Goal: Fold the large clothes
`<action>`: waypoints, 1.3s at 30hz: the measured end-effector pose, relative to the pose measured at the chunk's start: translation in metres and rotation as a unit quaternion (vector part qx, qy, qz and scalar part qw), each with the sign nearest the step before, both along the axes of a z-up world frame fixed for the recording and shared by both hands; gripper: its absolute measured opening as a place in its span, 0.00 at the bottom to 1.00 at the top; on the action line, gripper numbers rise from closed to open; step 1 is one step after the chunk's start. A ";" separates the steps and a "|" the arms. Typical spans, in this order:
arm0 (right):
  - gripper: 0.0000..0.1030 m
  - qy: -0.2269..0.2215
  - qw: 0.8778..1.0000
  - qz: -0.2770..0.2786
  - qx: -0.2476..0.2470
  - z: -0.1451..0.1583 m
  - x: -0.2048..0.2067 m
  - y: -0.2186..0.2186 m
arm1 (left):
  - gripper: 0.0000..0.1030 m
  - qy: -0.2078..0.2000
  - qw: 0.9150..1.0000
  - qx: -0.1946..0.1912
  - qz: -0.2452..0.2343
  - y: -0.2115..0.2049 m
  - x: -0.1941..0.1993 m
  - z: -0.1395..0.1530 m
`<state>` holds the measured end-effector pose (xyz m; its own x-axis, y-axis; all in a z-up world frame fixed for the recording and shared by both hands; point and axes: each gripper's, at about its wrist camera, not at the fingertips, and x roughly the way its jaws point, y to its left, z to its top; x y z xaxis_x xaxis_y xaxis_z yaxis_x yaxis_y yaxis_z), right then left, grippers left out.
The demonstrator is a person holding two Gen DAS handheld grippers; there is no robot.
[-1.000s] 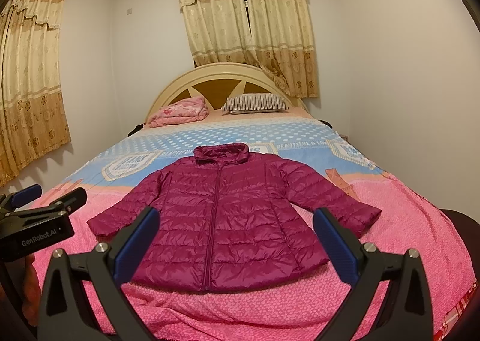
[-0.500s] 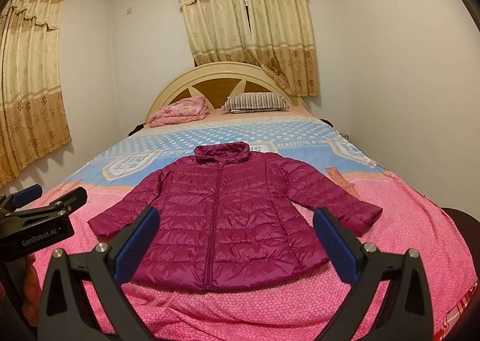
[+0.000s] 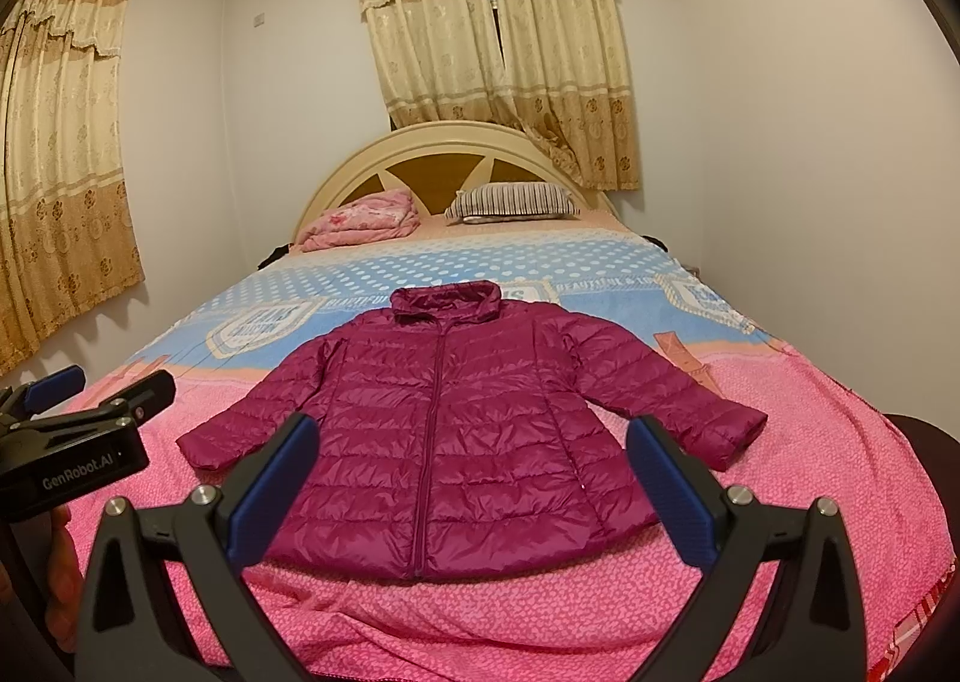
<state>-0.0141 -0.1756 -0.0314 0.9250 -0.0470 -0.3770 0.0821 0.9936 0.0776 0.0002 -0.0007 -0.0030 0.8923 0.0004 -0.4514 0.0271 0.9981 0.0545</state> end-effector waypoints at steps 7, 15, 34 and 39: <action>1.00 0.000 1.000 0.001 0.000 -0.001 -0.001 0.001 | 0.99 0.000 1.000 -0.001 0.000 0.001 0.000 -0.001; 1.00 0.000 1.000 0.001 0.000 -0.001 -0.001 0.002 | 0.99 0.001 1.000 -0.001 -0.001 0.001 0.000 -0.001; 1.00 0.007 1.000 0.006 0.002 -0.008 0.000 0.006 | 0.99 0.004 1.000 0.001 -0.002 0.000 0.000 -0.005; 1.00 0.014 1.000 0.008 0.007 -0.009 0.005 0.001 | 0.99 0.012 1.000 0.002 -0.004 -0.001 0.003 -0.015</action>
<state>-0.0090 -0.1746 -0.0408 0.9148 -0.0262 -0.4032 0.0680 0.9936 0.0898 0.0035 -0.0018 -0.0177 0.8814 -0.0037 -0.4724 0.0357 0.9976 0.0587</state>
